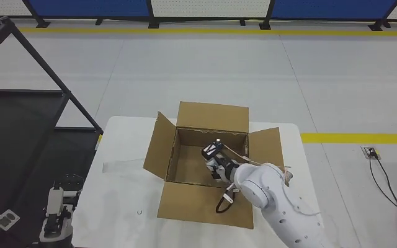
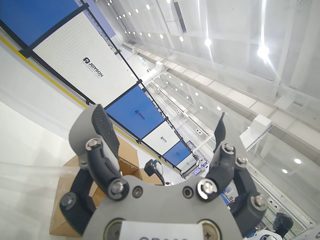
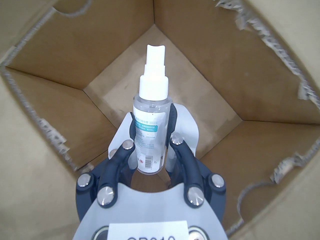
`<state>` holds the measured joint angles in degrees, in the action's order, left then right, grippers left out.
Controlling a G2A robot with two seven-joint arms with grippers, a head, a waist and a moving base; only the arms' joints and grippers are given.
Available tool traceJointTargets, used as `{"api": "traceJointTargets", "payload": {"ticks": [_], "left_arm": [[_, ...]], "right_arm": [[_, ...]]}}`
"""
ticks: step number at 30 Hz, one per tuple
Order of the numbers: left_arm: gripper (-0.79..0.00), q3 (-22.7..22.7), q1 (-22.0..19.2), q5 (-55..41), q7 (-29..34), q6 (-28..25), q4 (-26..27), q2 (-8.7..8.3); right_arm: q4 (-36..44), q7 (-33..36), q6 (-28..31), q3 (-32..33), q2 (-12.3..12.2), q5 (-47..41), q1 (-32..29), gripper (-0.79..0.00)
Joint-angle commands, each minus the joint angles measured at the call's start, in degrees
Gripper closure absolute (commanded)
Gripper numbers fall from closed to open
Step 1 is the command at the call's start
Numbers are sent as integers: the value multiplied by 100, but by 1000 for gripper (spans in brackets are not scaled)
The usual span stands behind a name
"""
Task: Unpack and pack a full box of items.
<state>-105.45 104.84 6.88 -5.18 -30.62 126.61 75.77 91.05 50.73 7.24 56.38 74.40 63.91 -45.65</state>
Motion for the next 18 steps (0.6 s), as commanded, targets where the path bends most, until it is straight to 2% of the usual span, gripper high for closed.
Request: {"api": "traceJointTargets", "payload": {"ticks": [1,4,15,18], "left_arm": [[-785,-7,18,10,-15,-20,13,6],[-785,-48,56,-3,-45,-53,17,15],[-785,-122,178,22,-20,-193,56,41],[-785,-140,225,37,-42,-231,80,51]], "right_arm": [[391,-337,-131,282,-54,44,-387,0],[645,-473,-368,379,-77,149,-695,0],[657,-425,-393,374,-76,164,-699,0],[652,-652,-286,398,-72,46,-763,0]]}}
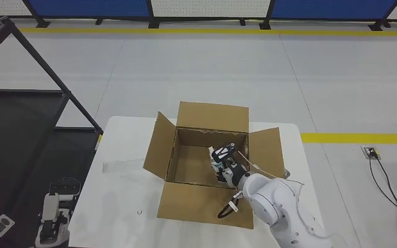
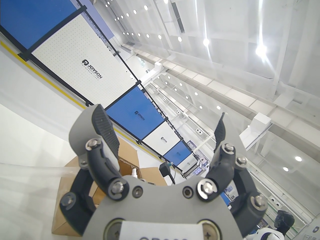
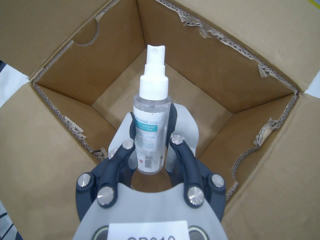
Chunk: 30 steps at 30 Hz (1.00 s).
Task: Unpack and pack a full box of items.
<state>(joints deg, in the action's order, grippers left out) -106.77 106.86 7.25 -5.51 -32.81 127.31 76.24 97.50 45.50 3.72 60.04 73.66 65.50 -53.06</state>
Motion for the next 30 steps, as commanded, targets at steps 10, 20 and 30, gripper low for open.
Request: {"api": "traceJointTargets", "payload": {"ticks": [10,20,30], "left_arm": [[-785,-29,73,45,4,-68,-25,29],[-785,151,-37,315,205,4,-31,39],[-785,302,-34,536,189,6,-42,58]], "right_arm": [[890,-2680,1544,1508,-247,-640,-1608,0],[471,-6582,4578,3337,-494,-394,-3485,0],[-317,-8305,5263,3839,-546,585,-3881,0]]}}
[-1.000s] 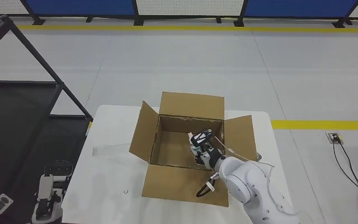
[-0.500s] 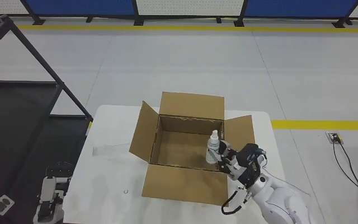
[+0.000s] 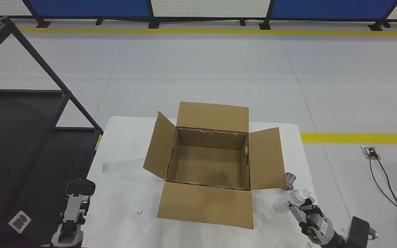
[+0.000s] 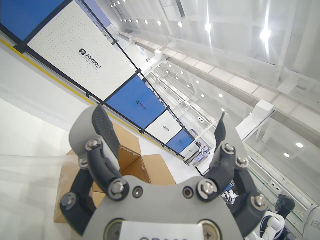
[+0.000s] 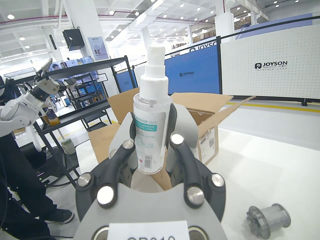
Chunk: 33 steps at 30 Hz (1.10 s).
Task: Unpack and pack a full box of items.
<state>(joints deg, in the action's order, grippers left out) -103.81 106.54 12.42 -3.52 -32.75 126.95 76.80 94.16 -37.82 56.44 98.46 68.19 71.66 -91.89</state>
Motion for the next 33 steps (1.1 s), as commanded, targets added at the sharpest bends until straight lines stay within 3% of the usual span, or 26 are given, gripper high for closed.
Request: {"api": "traceJointTargets", "payload": {"ticks": [1,12,18,25,33], "left_arm": [[-785,16,-2,26,-22,5,-10,4],[-785,176,53,268,-94,-88,-6,24],[-785,123,113,174,-134,-128,14,30],[-785,194,52,278,-58,-72,47,32],[-785,257,20,420,-47,-6,71,37]], "right_arm": [[17,28,-9,-4,1,-31,2,0],[-35,252,-47,-84,1,-92,56,0],[-1051,578,156,-179,-42,-367,596,0],[-2335,-506,149,-366,-126,664,1030,0],[-3335,-1500,-498,-853,-182,1761,1490,0]]}}
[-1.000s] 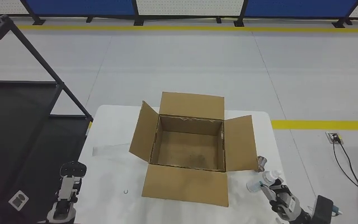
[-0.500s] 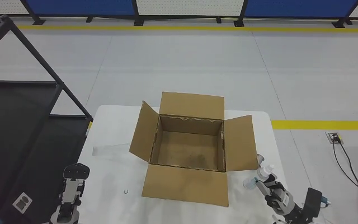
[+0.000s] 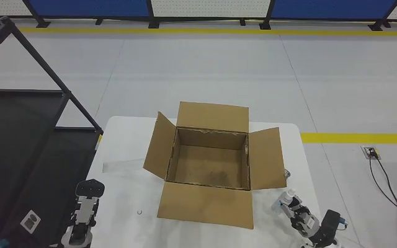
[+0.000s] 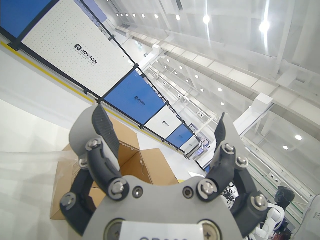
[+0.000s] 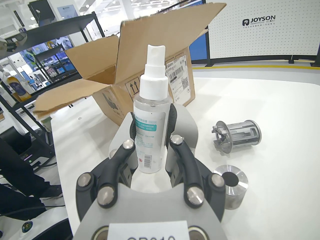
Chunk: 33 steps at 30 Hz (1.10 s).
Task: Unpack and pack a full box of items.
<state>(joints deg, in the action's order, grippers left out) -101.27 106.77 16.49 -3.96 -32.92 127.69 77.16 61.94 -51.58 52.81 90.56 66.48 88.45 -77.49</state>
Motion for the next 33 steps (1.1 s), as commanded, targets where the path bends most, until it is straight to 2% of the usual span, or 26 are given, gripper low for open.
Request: {"api": "traceJointTargets", "payload": {"ticks": [1,7,19,21,25,33], "left_arm": [[-785,8,-3,18,-6,22,-7,1],[-785,5,8,22,-74,34,-29,8],[-785,16,58,84,-143,9,-8,19],[-785,3,78,54,-188,6,-2,22],[-785,-63,98,8,-235,7,-35,25],[-785,-127,88,-49,-197,22,-29,26]], "right_arm": [[-221,-221,-232,-111,-22,173,101,0],[-666,-628,-637,-380,-86,250,298,0],[-761,-551,-561,-456,-108,115,347,0],[-590,-372,-778,-520,-89,108,324,0],[-396,-429,-1065,-613,-75,87,244,0],[-486,-627,-1618,-754,-119,604,269,0]]}}
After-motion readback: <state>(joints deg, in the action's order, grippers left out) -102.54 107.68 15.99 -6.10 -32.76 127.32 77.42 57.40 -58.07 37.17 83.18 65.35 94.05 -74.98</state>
